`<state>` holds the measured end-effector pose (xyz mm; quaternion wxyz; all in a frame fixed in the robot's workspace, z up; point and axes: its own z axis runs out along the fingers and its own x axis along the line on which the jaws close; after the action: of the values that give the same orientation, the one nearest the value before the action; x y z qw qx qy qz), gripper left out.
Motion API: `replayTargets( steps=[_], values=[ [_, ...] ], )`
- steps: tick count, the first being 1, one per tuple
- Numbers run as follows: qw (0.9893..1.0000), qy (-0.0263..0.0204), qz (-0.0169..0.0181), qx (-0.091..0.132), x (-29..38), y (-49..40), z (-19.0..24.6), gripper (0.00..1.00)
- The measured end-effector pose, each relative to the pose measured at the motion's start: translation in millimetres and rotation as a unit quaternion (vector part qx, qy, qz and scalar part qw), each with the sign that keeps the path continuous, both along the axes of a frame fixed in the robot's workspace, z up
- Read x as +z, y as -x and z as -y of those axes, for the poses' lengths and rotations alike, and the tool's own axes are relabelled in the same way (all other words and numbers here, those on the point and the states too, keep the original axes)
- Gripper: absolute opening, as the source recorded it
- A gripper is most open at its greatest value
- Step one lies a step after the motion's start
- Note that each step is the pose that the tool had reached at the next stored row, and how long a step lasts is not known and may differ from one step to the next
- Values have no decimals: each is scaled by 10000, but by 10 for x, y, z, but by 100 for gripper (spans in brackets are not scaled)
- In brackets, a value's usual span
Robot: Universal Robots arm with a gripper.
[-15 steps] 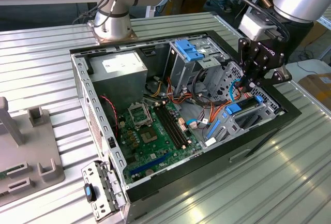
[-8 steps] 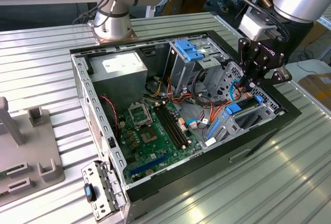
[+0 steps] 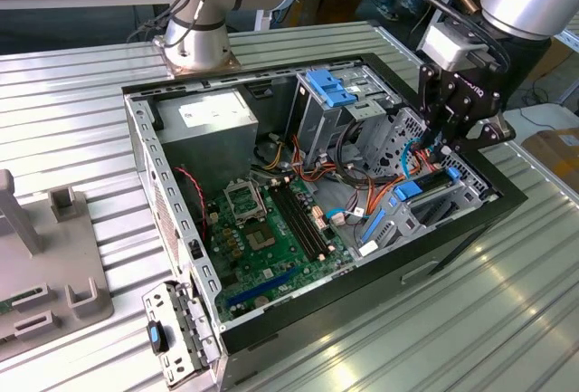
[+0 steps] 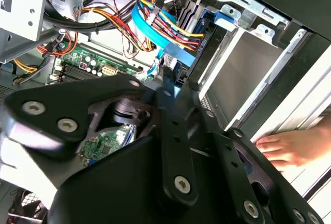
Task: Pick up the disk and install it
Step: 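Insert the second disk wire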
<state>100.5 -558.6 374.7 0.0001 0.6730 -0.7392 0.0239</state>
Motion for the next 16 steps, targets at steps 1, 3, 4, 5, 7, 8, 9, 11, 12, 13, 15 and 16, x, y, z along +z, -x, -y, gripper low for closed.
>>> replayTargets(
  steps=[1,3,4,5,7,8,9,11,12,13,15,16],
  values=[
    [10000,0,0,0,0,0,0,31],
    [10000,0,0,0,0,-4,1,49],
    [10000,0,-1,0,0,-26,2,49],
    [10000,0,-2,0,0,-57,1,49],
    [10000,0,-8,0,0,-187,1,49],
    [10000,0,-8,0,0,-197,0,49],
    [10000,0,-8,0,0,-198,0,49],
    [10000,-3,-8,0,0,-194,1,49],
    [10000,-6,-8,0,0,-183,1,49],
    [10000,-9,5,0,0,-141,1,49],
    [10000,-13,30,0,0,-75,1,49],
    [10000,-21,34,0,0,-54,1,49]
  ],
)
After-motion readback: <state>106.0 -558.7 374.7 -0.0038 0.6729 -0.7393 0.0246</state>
